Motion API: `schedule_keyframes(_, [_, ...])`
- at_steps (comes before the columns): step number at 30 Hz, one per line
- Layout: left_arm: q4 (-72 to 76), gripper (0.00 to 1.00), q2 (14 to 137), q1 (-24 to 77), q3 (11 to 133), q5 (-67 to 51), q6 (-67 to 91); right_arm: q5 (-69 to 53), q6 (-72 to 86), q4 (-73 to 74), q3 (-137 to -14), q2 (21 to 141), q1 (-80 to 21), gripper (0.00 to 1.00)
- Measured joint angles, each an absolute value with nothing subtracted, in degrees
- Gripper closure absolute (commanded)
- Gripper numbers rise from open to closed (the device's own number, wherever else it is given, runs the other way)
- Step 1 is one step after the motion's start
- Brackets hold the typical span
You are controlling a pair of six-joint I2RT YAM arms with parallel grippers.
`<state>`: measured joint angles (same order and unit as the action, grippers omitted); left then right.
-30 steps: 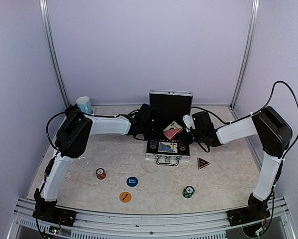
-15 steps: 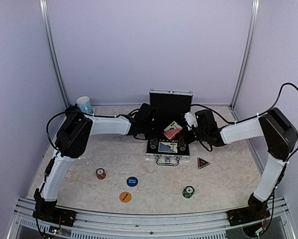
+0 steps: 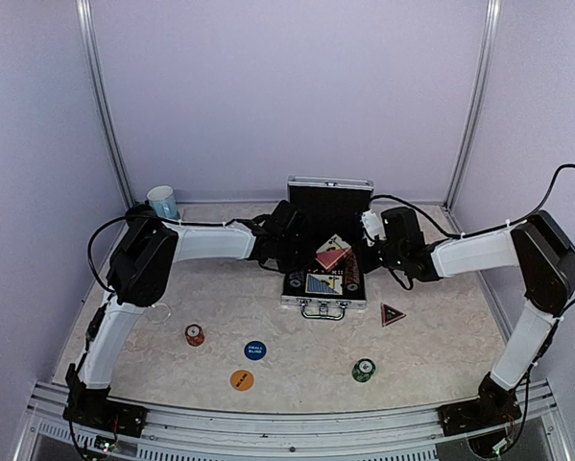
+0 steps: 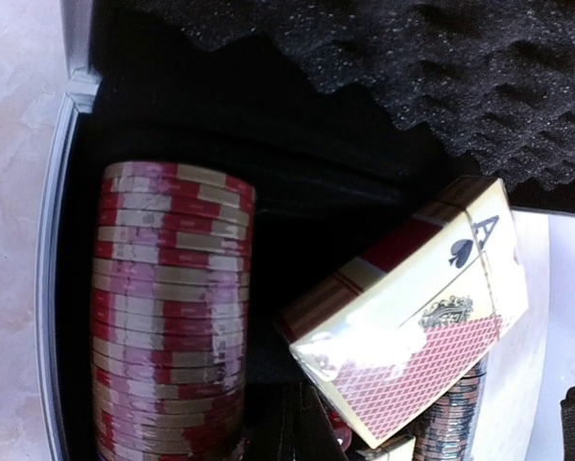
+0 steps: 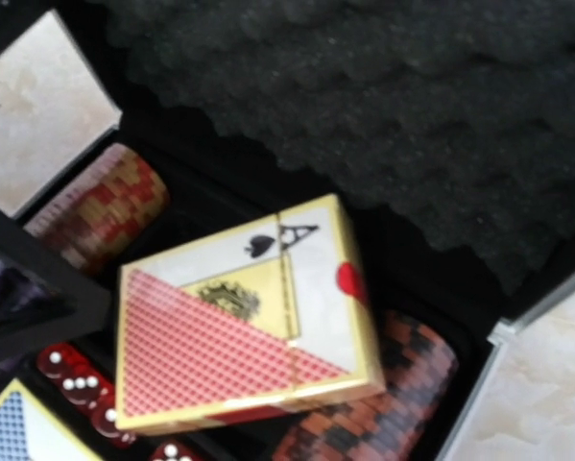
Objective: Pack up texas hold em set
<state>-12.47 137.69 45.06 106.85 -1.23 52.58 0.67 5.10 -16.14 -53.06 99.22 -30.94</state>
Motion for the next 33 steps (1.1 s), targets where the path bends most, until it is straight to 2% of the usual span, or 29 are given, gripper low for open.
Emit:
schedule_keyframes(13, [-18.4, 0.98, 143.1, 45.6, 117.5, -0.9, 55.2, 2.3, 5.7, -16.2, -52.5, 97.7, -30.9, 1.00])
schedule_keyframes(23, [-17.0, 0.97, 140.9, 47.0, 113.1, 2.3, 55.2, 2.7, 5.7, -16.8, -52.6, 98.0, -30.9, 1.00])
schedule_keyframes(33, [-17.7, 0.97, 141.3, 47.0, 114.0, 3.0, 55.3, 5.6, 5.8, -17.8, -52.6, 100.8, -30.9, 1.00])
